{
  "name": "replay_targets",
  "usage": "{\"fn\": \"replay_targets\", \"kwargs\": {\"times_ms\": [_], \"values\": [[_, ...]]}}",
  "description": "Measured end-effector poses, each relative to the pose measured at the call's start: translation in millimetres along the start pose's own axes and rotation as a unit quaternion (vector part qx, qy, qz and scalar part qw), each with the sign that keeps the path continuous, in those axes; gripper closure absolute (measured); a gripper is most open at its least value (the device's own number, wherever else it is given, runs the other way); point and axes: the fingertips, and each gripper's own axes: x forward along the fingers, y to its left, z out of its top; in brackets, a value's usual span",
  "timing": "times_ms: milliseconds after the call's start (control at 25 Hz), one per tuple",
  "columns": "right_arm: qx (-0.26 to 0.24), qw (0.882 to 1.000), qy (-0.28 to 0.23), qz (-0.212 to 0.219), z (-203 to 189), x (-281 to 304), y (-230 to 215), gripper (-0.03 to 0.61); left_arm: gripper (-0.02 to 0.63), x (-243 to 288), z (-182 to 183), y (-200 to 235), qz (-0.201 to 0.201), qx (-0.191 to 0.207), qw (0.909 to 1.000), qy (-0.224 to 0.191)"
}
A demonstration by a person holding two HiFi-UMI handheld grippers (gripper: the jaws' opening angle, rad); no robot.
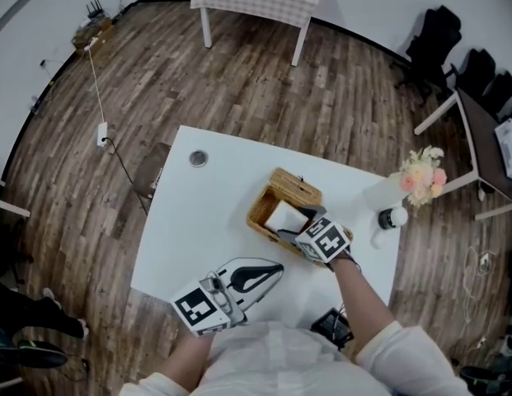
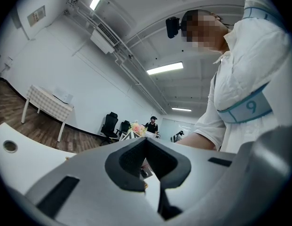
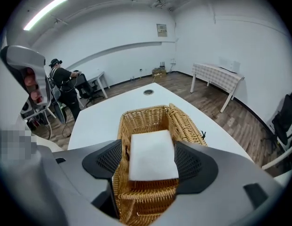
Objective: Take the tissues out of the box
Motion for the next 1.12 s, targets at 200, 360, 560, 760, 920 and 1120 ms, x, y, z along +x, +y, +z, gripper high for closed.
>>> {"fn": "replay_targets", "kwargs": {"times_ms": [200, 360, 560, 760, 920, 1120], "values": [[-0.011, 0.999, 0.036, 0.025, -6, 12, -1, 0.213, 0.613, 6, -5, 1, -0.004, -0.001, 1.0000, 0.006], [-0.026, 0.996, 0.081, 0.037, -10, 22, -3, 0.201, 0.614, 9, -8, 2, -0.008, 0.001, 0.9998, 0.018], [-0.029, 0.988, 0.141, 0.053, -13, 29, -4, 0.199, 0.613, 15, -12, 4, -0.012, 0.000, 0.9997, 0.023], [-0.028, 0.981, 0.186, 0.054, -15, 33, -3, 0.203, 0.612, 18, -15, 5, -0.017, -0.004, 0.9995, 0.026], [-0.041, 0.978, 0.205, 0.023, -20, 38, -6, 0.217, 0.614, 22, -15, 7, -0.022, -0.003, 0.9994, 0.026], [-0.035, 0.980, 0.193, 0.015, -25, 42, 0, 0.222, 0.614, 26, -15, 9, -0.026, -0.003, 0.9994, 0.022]]}}
